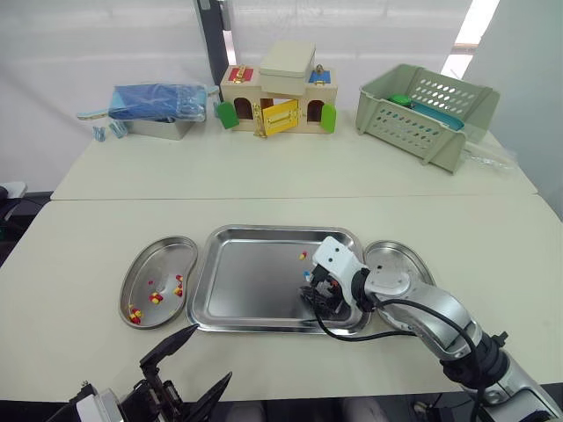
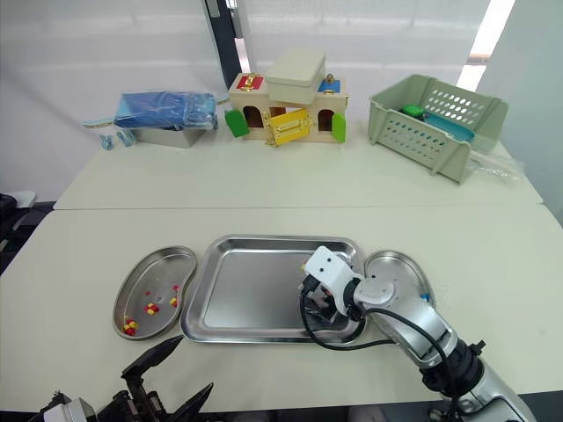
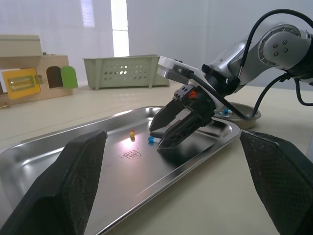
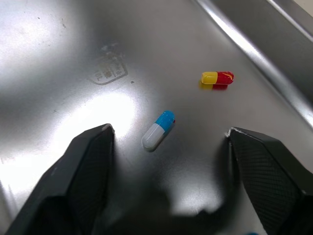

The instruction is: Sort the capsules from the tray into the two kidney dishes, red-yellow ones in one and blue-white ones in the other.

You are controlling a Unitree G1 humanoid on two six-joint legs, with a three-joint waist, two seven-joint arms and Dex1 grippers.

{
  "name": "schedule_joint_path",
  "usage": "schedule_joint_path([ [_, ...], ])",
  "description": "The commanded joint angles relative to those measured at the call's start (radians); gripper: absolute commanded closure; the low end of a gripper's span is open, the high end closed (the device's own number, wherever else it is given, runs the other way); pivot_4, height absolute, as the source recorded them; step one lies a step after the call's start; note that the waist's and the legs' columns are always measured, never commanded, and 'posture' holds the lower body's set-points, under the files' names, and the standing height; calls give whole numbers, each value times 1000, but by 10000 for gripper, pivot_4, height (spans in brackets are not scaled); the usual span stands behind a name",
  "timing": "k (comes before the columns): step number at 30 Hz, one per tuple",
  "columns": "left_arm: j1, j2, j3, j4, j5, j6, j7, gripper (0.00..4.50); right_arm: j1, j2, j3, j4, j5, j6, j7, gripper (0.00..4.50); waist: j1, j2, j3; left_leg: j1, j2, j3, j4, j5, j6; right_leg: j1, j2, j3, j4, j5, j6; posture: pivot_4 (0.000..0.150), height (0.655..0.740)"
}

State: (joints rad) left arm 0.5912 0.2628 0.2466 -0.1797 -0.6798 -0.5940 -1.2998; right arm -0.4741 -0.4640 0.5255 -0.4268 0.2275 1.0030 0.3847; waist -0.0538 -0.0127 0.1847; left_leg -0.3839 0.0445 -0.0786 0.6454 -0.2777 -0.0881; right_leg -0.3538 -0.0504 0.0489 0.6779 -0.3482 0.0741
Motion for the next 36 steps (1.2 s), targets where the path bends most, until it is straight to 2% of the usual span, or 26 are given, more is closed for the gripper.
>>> schedule_joint_path([
  [1, 1, 6, -3, 0, -2, -20, 4, 0, 3, 2, 11, 0, -28, -13, 15, 19362, 0, 0, 0, 0, 0, 0, 0, 0, 0, 0, 0, 0, 0, 0, 0, 1500, 7400],
  [8, 2, 14, 1, 6, -1, -26, 10, 0, 21, 15, 7, 7, -51, -16, 27, 36834, 0, 0, 0, 0, 0, -1, 0, 0, 0, 0, 0, -1, 0, 0, 0, 1500, 7400],
  [12, 1, 17, 3, 11, -2, -29, 9, 0, 31, 22, 4, 6, -64, -19, 33, 44825, 0, 0, -1, 1, 0, -1, 0, 0, 0, 0, 1, -1, 1, 0, -1, 1500, 7400],
  [21, -8, 27, -4, 13, -10, -29, -8, 0, 68, 5, -72, -50, -33, -88, 96, 44825, 1, 0, -1, 1, 0, -2, 0, 0, 0, 0, 1, -1, 1, -1, -1, 1500, 7400],
  [26, -25, 52, -22, 12, -22, -31, -60, 0, 167, -128, -233, -150, 53, -200, 246, 44825, 9, 1, 0, 0, 0, -2, -1, 0, 0, 0, 1, -2, 0, -1, -1, 1500, 7400],
  [29, -53, 73, -31, 18, -39, -33, -102, 0, 267, -260, -409, -188, 130, -274, 379, 44825, 20, 1, -1, 0, 0, -2, 0, 0, 0, 1, 1, -3, 1, -1, -1, 1500, 7400],
  [33, -65, 100, -58, 15, -58, -25, -171, 0, 409, -429, -655, -167, 213, -314, 541, 44825, 24, -1, -1, 1, 0, -1, 1, 0, 0, 2, 1, -2, 1, -1, -1, 1500, 7400],
  [36, -88, 114, -71, 26, -70, -19, -212, 0, 497, -505, -751, -105, 193, -362, 593, 44825, 21, -1, -1, 2, 0, -1, 0, 0, 0, 3, 1, -2, 0, -1, -1, 1500, 7400],
])
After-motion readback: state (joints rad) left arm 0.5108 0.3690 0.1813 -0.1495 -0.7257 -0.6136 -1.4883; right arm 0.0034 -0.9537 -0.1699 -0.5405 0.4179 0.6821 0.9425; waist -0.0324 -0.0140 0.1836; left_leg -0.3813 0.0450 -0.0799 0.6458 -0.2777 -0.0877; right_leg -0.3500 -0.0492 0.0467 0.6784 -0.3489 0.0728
